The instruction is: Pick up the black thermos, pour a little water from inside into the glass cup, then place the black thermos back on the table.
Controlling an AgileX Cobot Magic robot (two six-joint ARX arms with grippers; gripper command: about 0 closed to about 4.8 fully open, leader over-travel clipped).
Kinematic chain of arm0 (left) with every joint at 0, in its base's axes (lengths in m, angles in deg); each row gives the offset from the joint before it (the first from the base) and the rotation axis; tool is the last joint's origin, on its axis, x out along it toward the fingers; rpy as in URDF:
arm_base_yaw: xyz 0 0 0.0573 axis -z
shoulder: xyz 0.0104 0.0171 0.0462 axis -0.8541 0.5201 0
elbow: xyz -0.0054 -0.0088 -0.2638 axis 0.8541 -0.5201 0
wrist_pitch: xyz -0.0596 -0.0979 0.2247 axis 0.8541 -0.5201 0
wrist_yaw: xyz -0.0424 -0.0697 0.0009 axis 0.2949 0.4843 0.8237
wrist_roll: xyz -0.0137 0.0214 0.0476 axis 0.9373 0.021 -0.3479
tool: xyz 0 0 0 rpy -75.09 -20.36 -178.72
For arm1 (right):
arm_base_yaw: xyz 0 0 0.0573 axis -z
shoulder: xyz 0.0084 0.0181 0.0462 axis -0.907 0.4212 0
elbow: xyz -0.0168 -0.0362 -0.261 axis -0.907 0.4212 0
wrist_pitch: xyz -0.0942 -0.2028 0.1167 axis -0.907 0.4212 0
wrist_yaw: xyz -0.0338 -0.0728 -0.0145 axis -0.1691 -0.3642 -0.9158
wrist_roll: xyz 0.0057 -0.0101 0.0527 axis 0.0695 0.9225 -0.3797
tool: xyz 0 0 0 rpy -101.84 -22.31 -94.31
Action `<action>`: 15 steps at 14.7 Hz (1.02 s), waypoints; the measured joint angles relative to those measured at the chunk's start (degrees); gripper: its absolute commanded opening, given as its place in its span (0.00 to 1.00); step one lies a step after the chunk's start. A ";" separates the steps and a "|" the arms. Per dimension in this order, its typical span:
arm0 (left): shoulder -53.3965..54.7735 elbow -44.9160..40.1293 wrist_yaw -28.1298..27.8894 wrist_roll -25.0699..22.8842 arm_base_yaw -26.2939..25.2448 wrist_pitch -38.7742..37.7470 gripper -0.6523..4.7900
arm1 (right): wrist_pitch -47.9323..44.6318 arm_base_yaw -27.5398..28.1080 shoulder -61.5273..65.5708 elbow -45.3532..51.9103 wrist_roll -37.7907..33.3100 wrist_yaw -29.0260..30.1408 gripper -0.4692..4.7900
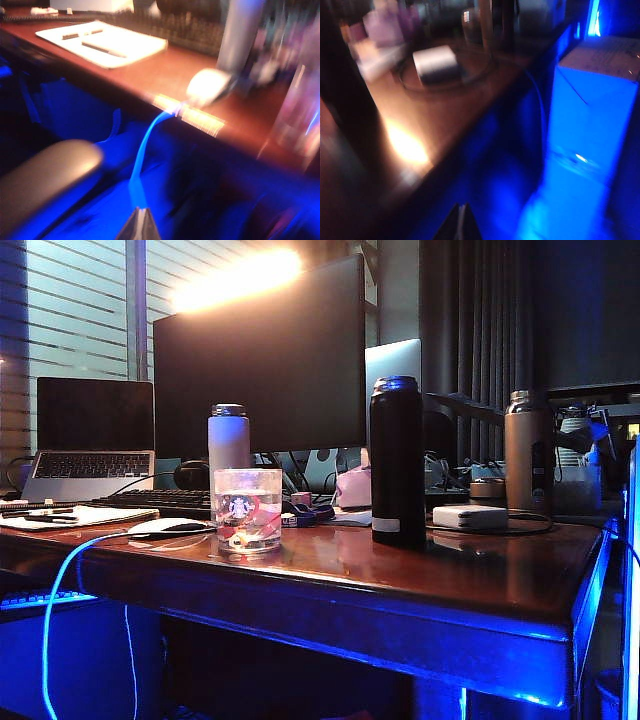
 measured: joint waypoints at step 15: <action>55.06 68.76 20.37 -17.86 -0.02 -26.80 0.22 | -9.38 -0.04 36.57 -29.59 -3.17 9.11 0.09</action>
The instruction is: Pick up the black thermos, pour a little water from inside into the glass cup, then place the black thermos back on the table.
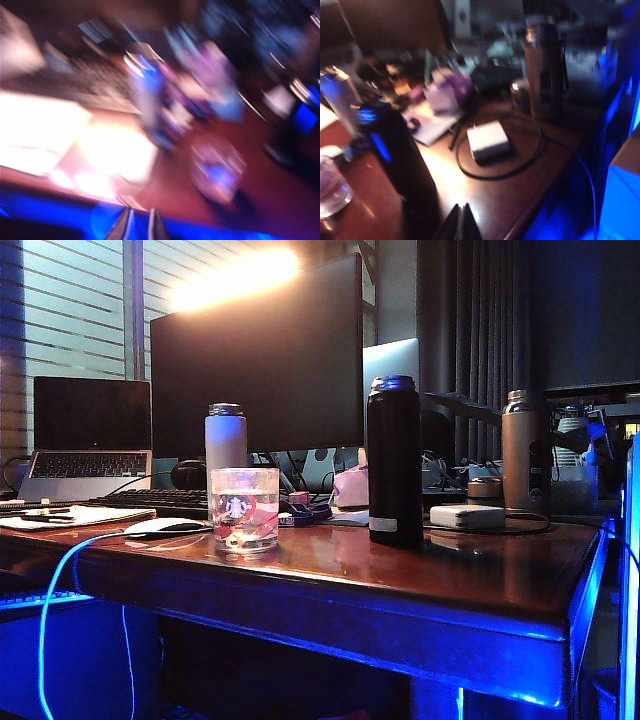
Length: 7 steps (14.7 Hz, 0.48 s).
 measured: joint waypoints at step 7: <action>6.58 10.99 5.07 -6.99 0.09 -17.90 0.22 | -6.62 -0.52 19.10 -5.05 8.50 12.94 0.09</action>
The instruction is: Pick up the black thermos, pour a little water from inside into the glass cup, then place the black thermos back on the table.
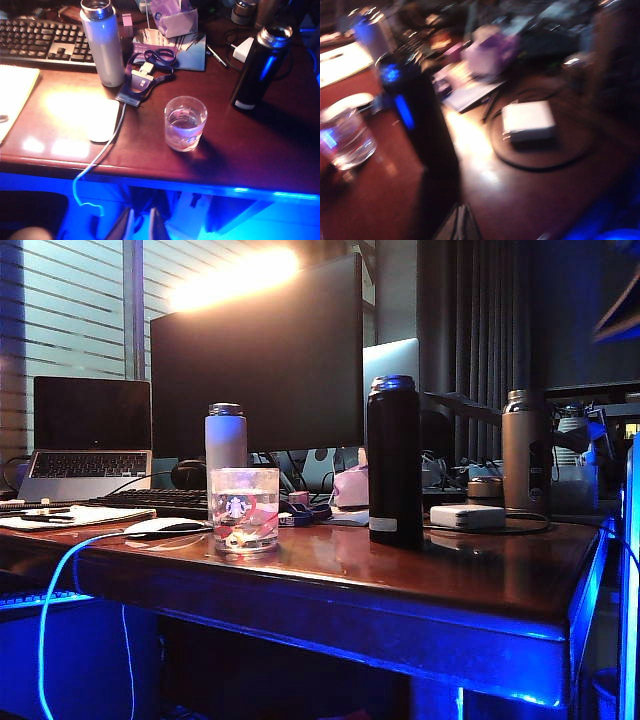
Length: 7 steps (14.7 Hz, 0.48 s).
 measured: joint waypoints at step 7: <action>0.02 0.02 -4.17 -3.26 1.01 -2.12 0.22 | -17.51 -8.46 5.55 -0.13 -3.34 -3.85 0.09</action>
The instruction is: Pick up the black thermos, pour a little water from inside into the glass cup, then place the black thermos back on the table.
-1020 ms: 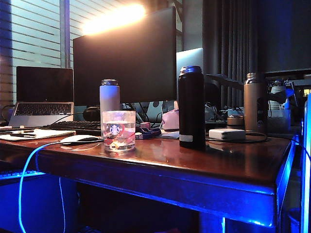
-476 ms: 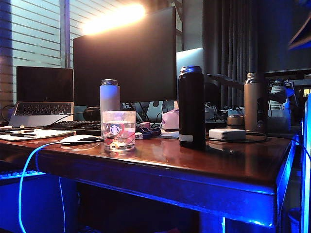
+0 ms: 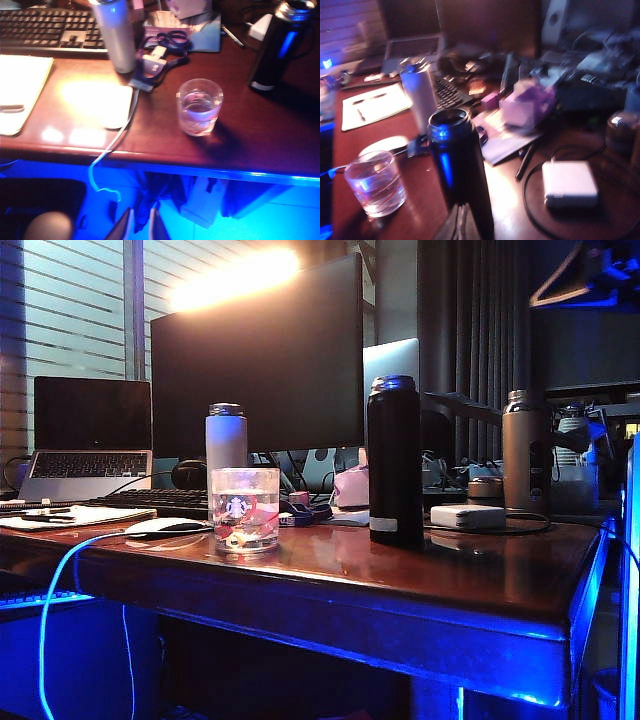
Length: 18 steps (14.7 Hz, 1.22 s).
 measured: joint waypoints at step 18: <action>-0.74 3.48 0.22 0.28 1.75 1.36 0.23 | -27.76 -13.16 33.42 -3.72 9.38 -14.21 1.00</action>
